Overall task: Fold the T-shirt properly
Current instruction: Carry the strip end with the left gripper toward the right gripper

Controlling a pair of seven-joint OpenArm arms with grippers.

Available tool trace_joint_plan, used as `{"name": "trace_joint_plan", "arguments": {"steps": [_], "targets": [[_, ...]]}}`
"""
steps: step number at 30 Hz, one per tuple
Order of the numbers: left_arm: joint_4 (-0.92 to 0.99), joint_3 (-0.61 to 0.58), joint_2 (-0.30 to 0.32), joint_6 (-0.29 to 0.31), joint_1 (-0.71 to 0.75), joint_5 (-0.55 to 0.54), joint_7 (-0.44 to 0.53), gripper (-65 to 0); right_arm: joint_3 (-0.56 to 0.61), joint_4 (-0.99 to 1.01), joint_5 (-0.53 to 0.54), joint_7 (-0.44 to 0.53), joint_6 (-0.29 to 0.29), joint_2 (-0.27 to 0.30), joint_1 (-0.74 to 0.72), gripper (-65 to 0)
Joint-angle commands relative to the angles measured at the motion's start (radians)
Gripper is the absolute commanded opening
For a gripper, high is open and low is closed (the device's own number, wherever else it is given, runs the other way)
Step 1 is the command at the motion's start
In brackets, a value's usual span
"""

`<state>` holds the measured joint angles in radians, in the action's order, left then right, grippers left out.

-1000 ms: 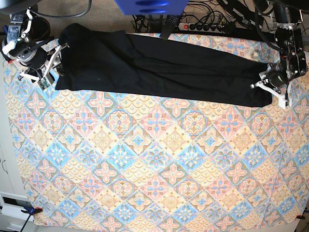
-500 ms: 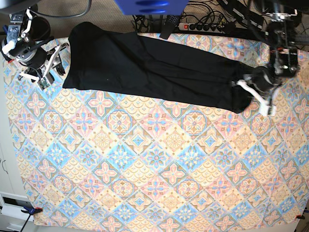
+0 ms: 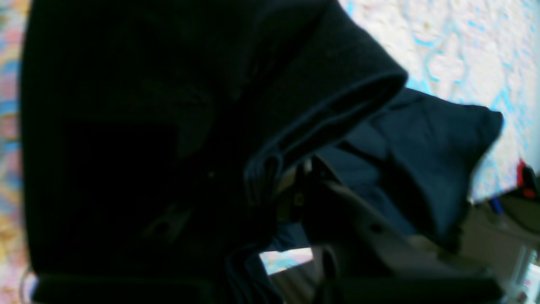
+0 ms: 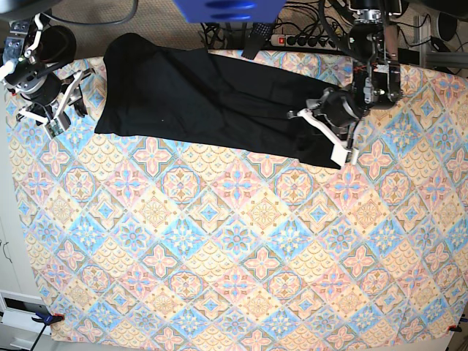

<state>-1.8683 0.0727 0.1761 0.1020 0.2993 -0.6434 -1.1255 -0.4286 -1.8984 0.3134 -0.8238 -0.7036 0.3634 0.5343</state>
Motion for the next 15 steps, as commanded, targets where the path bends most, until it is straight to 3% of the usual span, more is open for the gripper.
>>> {"name": "trace_joint_plan", "arguments": {"steps": [1, 8, 10, 12, 15], "targets": [[-0.015, -0.006, -0.008, 0.006, -0.004, -0.014, 0.011, -64.3, -0.026, -0.019, 0.003, 0.014, 0.005, 0.018, -0.003, -41.0], [0.06, -0.038, -0.011, 0.006, -0.013, 0.014, 0.011, -63.9, -0.098, -0.019, 0.003, 0.014, 0.005, 0.018, -0.003, -41.0], [0.088, -0.055, -0.007, 0.006, -0.024, 0.01, 0.009, -60.5, -0.103, -0.019, 0.003, 0.014, 0.005, 0.018, -0.003, -41.0], [0.095, -0.064, 0.009, 0.005, -0.024, 0.007, 0.009, -53.2, -0.103, -0.019, 0.003, 0.014, 0.005, 0.018, -0.003, -41.0], [0.094, -0.064, 0.027, 0.005, -0.024, 0.001, 0.009, -37.1, -0.103, -0.019, 0.003, 0.014, 0.005, 0.018, -0.003, -41.0]]}}
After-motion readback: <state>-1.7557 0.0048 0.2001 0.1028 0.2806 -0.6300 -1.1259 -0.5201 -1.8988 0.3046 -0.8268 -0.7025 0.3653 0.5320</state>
